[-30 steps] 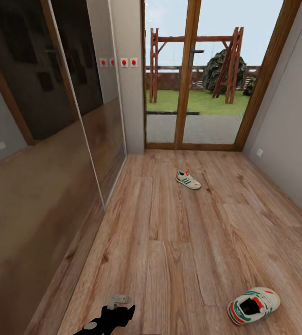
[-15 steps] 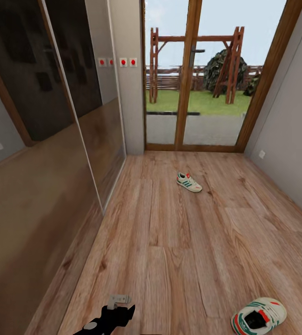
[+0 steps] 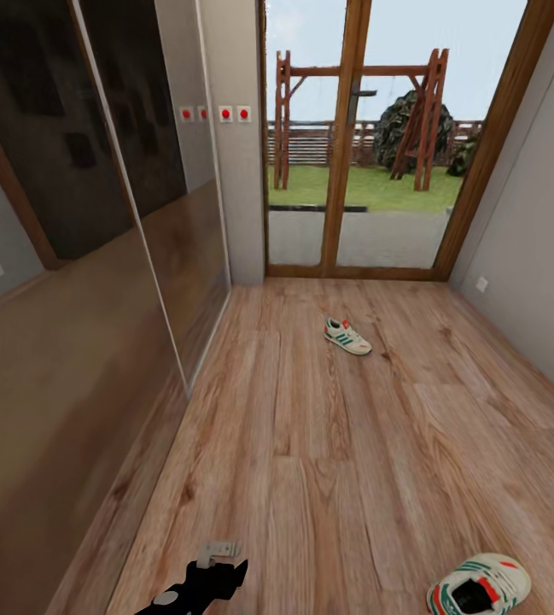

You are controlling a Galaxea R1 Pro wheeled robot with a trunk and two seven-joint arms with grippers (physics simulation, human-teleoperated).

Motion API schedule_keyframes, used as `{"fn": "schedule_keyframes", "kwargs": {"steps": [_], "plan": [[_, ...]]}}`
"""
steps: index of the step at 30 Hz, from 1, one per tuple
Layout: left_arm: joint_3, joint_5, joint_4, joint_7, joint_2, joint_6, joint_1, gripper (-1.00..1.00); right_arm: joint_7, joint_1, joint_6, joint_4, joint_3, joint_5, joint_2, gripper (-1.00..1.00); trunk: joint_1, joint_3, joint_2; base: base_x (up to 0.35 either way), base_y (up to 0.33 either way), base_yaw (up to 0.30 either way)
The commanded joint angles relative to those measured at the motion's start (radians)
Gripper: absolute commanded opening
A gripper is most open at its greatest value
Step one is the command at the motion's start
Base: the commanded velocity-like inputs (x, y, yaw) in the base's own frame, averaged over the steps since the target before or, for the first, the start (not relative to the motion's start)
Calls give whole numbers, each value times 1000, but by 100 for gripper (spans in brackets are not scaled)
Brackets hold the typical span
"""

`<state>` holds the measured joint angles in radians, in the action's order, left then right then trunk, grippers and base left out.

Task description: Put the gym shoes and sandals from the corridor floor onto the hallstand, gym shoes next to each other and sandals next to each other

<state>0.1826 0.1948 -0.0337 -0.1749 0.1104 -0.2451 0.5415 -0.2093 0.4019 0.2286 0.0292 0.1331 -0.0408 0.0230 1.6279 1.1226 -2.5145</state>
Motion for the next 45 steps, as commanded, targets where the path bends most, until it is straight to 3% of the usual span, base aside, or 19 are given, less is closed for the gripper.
{"fn": "schedule_keyframes", "kwargs": {"steps": [1,24,45], "plan": [[0,0,0,0,0,0,0,100,0,0,0,0,0,0,0,100,0,0,0,225,0,0],[0,0,0,0,0,0,0,100,0,0,0,0,-1,0,0,100,0,0,0,198,0,0],[0,0,0,0,0,0,0,100,0,0,0,1,0,0,0,100,0,0,0,330,0,0]]}}
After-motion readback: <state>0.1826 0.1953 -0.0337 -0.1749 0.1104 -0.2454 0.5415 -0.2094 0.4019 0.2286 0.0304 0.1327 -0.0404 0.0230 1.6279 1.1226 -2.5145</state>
